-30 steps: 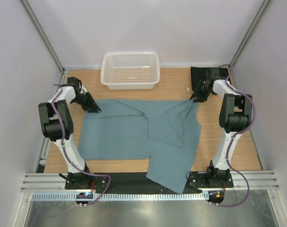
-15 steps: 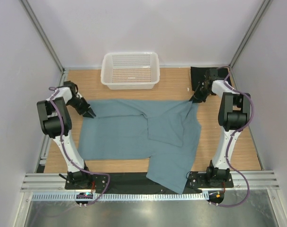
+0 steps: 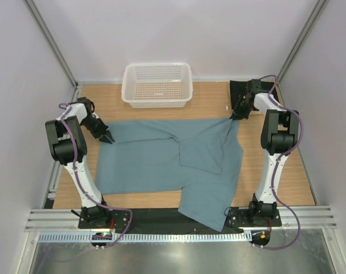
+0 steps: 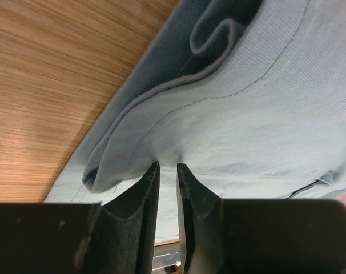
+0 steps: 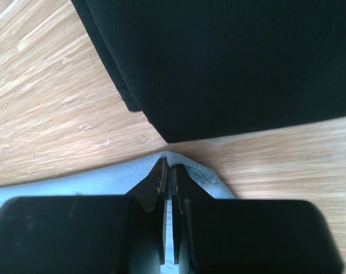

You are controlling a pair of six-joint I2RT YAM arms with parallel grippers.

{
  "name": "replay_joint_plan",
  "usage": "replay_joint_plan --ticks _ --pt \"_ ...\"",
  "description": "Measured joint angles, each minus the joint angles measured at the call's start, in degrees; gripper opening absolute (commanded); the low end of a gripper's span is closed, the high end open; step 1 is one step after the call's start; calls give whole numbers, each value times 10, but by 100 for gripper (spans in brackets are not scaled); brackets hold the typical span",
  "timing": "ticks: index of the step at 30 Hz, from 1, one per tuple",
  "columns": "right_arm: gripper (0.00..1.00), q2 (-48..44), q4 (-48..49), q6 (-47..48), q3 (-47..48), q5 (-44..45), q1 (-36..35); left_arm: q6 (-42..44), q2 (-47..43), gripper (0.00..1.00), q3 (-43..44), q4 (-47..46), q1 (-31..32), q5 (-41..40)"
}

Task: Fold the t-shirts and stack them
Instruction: Fold the tshirt

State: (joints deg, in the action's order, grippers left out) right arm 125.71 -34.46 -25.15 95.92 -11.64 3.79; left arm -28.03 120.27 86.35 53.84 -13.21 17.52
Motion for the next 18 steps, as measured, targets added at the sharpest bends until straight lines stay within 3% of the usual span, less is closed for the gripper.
replay_joint_plan --ticks 4,7,10,18 --pt "8 11 -8 8 18 4 1 2 0 20 0 3 0 -3" --pt "28 11 -11 13 19 0 2 5 -1 25 0 3 0 -1" --pt "39 9 -13 21 22 -5 5 10 -5 29 -4 2 1 2" --pt "39 -80 -27 28 -70 -48 4 17 -17 29 -9 0 19 -9"
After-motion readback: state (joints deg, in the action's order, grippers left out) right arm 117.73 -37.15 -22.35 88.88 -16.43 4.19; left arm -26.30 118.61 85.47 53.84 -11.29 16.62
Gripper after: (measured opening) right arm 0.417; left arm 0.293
